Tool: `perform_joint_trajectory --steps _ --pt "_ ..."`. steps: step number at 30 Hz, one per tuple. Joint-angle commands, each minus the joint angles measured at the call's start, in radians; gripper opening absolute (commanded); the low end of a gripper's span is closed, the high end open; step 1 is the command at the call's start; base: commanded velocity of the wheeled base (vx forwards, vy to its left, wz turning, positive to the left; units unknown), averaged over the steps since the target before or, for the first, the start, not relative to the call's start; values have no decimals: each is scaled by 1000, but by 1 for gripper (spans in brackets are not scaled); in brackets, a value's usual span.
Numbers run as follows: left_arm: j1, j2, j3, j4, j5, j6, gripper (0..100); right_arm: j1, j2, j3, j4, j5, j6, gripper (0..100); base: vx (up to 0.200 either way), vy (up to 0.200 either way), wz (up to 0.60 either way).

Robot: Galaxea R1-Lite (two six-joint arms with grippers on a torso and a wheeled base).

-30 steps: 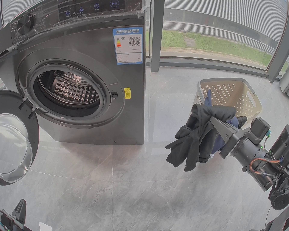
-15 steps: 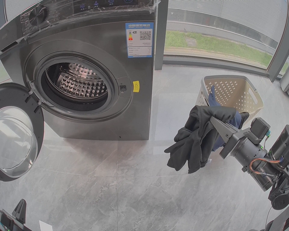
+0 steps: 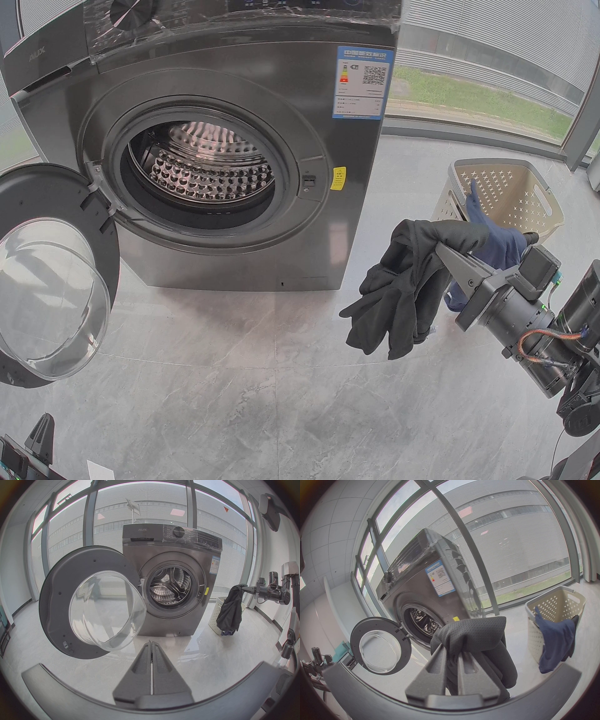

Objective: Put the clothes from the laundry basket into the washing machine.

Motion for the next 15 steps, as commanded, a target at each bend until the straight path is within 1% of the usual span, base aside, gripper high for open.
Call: perform_joint_trajectory --steps 1,2,11,15 --pt "1 -17 18 0 0 -1 0 -1 0 0 0 0 0 0 0 200 0" --pt "-1 -17 18 0 2 -1 0 -1 0 2 0 0 0 0 0 200 0" --pt "-1 -17 18 0 2 0 0 -1 0 3 0 0 2 0 0 0 0" --pt "1 -17 18 0 2 0 0 -1 1 3 0 0 2 0 -200 0 0"
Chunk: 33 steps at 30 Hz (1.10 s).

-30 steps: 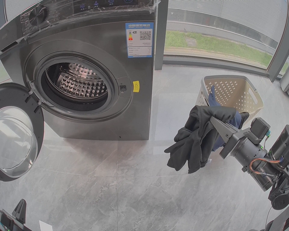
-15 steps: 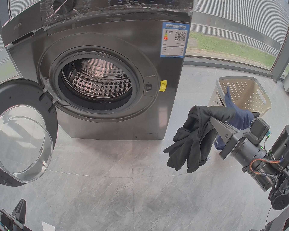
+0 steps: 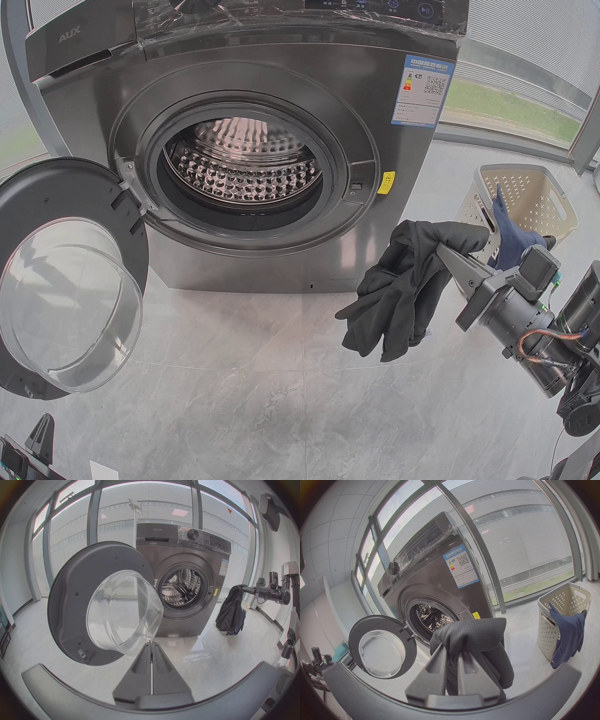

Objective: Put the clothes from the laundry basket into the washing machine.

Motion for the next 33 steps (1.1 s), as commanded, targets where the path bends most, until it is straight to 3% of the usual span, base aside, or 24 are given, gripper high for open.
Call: perform_joint_trajectory --steps 1,8,26,33 --pt "0 -17 18 0 2 0 0 0 1 0 -1 0 0 0 -200 0 0" --pt "0 -17 18 0 2 1 0 0 3 -2 -1 1 2 0 -29 0 0" --pt "1 -17 18 0 0 0 0 0 5 -5 -1 1 3 0 0 200 0" --pt "0 -17 18 0 0 1 0 0 5 -2 -1 1 3 0 0 0 0"
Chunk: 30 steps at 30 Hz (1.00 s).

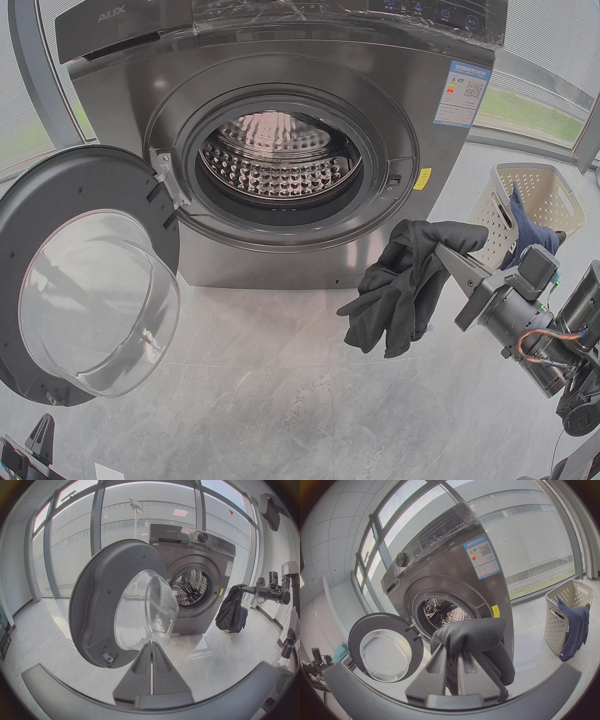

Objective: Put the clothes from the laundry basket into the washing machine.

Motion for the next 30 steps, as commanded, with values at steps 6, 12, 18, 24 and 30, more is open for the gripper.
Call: perform_joint_trajectory --steps 6,12,18,24,30 --pt "0 -17 18 0 0 3 0 0 1 2 0 0 0 0 -33 0 0" --pt "1 -17 18 0 0 1 0 9 3 2 0 1 1 0 -167 0 0" --pt "1 -17 18 -1 0 18 0 22 50 -40 0 3 1 0 0 0 0" --pt "4 -18 18 -1 -1 30 0 75 102 -112 -3 1 1 0 0 0 0" --pt "3 -18 18 -1 -14 37 0 86 156 -175 -16 3 7 0 0 0 0"
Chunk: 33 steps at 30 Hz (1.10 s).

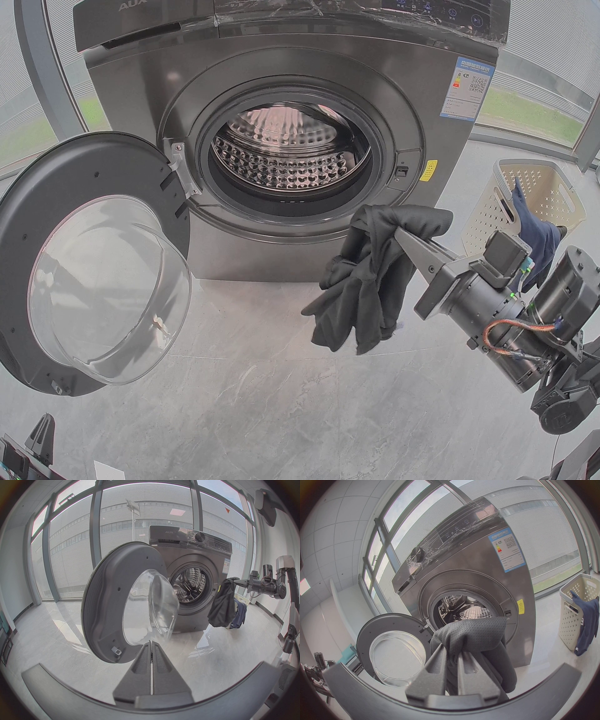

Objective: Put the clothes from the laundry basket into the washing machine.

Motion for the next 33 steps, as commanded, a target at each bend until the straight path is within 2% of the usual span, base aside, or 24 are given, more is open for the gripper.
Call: perform_joint_trajectory --steps 1,5,6,9,10,13,15,18,19,20,21,22,24,25,28,29,33 --pt "-1 -18 18 -1 -2 3 0 12 56 -41 -5 1 5 0 0 0 0" --pt "2 -18 18 -24 -4 9 0 15 79 -75 -3 2 20 0 0 0 0" --pt "2 -12 -65 -99 -44 -14 0 22 98 -111 -3 1 32 0 0 0 0" --pt "15 33 -136 -95 -154 -2 0 24 110 -159 2 2 49 0 0 0 0" --pt "15 68 -148 -76 -212 0 0 22 122 -184 9 2 54 0 0 0 0" --pt "9 181 -150 -67 -312 3 0 22 150 -228 15 9 55 0 0 0 0" --pt "-1 304 -166 -88 -397 20 0 22 176 -253 17 16 55 0 0 0 0" --pt "-1 470 -191 -190 -472 58 0 26 217 -302 12 25 57 0 0 0 0" --pt "-4 542 -192 -248 -484 78 0 26 239 -328 11 30 58 0 0 0 0" --pt "-4 542 -192 -248 -484 78 0 26 239 -328 11 30 58 0 0 0 0" --pt "-19 652 -192 -355 -490 99 0 22 265 -372 12 30 60 0 0 0 0" --pt "-34 694 -192 -395 -490 106 0 19 271 -388 12 30 60 0 0 0 0" --pt "-53 724 -192 -423 -490 102 0 16 276 -400 14 30 60 0 0 0 0" --pt "-123 806 -197 -489 -481 92 0 15 293 -424 14 30 60 0 0 0 0" --pt "-208 885 -199 -541 -459 81 0 15 311 -437 14 30 60 0 0 0 0" --pt "-268 944 -209 -565 -441 75 0 15 312 -438 14 30 60 0 0 0 0" --pt "-347 1080 -240 -619 -403 64 0 16 311 -450 15 39 62 0 0 0 0"
